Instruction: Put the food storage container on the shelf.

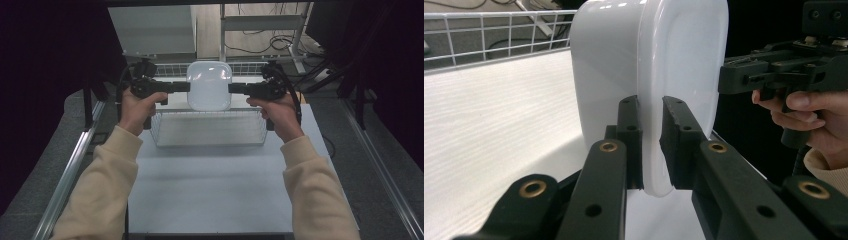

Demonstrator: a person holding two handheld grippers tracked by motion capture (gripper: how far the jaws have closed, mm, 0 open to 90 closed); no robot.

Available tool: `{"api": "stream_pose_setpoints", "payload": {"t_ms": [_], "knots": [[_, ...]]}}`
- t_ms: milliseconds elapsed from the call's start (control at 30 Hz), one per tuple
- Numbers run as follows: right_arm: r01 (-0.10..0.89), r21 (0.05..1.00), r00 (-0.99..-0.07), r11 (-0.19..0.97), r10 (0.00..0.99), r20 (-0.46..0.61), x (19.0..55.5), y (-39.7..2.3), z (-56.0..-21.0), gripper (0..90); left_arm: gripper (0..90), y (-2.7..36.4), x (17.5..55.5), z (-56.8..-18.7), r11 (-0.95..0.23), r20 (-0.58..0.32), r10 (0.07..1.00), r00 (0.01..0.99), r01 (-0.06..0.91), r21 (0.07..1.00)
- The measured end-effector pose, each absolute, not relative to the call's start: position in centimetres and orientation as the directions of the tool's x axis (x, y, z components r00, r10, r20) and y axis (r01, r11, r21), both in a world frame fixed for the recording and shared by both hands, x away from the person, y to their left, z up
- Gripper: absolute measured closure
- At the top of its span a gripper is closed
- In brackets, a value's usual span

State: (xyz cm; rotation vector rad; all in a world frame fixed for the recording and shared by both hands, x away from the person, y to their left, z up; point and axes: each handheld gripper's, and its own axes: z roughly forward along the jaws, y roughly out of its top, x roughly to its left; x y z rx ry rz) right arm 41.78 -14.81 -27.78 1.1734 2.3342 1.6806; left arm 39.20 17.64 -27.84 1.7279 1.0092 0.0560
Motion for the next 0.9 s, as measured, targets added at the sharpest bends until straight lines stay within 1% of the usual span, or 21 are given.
{"api": "stream_pose_setpoints", "payload": {"t_ms": [367, 567, 600, 767, 900], "knots": [[0.579, 0.803, -0.698, 0.144, 0.597, 0.396, 43.7, -14.5, -27.5, 79.8, 79.3, 17.9, 41.4, -28.6, -0.049, -0.463, 0.645, 0.608, 0.638, 0.769], [0.643, 0.752, -0.65, 0.146, 0.624, 0.434, 45.4, -14.1, -28.4, 78.5, 79.3, 17.8, 43.2, -29.3, -0.057, -0.49, 0.653, 0.578, 0.682, 0.729], [0.659, 0.741, -0.63, 0.127, 0.631, 0.453, 46.1, -14.0, -28.8, 78.0, 78.9, 17.7, 43.8, -29.5, -0.03, -0.51, 0.653, 0.56, 0.692, 0.722], [0.685, 0.723, -0.6, 0.091, 0.633, 0.49, 47.4, -14.0, -29.0, 76.6, 77.6, 17.7, 45.0, -29.7, 0.005, -0.541, 0.648, 0.536, 0.707, 0.707], [0.724, 0.688, -0.558, 0.056, 0.634, 0.536, 48.8, -13.6, -29.4, 72.9, 73.5, 17.9, 46.5, -30.2, 0.054, -0.595, 0.641, 0.485, 0.744, 0.666]]}}
